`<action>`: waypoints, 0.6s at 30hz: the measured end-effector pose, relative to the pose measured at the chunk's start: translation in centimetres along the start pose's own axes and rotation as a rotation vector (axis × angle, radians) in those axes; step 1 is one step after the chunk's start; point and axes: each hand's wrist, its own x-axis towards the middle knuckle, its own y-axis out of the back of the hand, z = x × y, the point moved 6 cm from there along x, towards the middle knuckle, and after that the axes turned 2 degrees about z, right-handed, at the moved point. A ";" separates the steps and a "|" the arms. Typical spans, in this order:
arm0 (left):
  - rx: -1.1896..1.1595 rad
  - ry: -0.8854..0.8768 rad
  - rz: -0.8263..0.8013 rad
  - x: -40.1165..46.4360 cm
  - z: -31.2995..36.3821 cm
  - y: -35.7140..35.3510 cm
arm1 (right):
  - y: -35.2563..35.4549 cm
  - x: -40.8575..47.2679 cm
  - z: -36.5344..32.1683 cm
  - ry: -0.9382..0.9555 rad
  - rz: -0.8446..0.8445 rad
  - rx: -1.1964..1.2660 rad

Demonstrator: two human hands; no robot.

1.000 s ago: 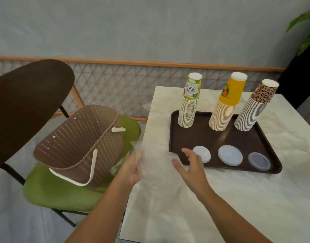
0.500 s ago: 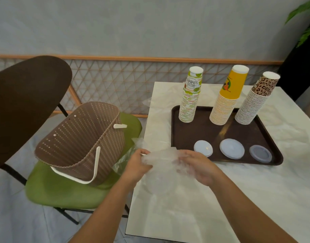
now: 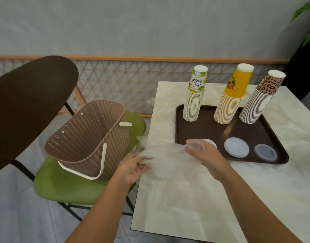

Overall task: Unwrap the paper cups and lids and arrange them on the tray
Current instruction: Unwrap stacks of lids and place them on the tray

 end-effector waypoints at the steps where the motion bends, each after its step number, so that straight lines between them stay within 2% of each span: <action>1: -0.080 0.034 -0.007 0.1 -0.4 -0.1 | -0.1 -0.2 -0.1 0.069 -0.003 -0.241; 3: -0.185 0.088 0.016 0.6 -1.3 -0.1 | -0.6 -0.5 0.3 0.096 -0.026 -0.570; 5: -0.224 0.099 0.049 0.9 -2.0 0.1 | -0.8 -0.4 1.7 0.016 -0.044 -0.622; 6: -0.208 0.087 0.074 1.0 -2.2 0.4 | -0.8 -0.4 2.3 -0.051 -0.055 -0.505; 9: -0.039 -0.040 0.124 1.5 -2.2 1.5 | -1.2 -0.7 3.8 -0.305 -0.055 0.171; 12: 0.094 -0.197 0.089 1.9 -1.9 2.0 | -1.8 -0.6 5.5 -0.483 -0.040 0.673; 14: 0.167 -0.247 0.064 1.7 -2.1 1.7 | -2.0 -0.2 6.8 -0.554 0.040 0.836; 16: 0.257 -0.297 0.107 1.6 -2.2 1.6 | -2.4 0.0 7.6 -0.576 0.071 0.901; 18: 0.376 -0.353 0.179 1.3 -2.1 1.7 | -2.6 0.2 7.7 -0.536 0.028 0.918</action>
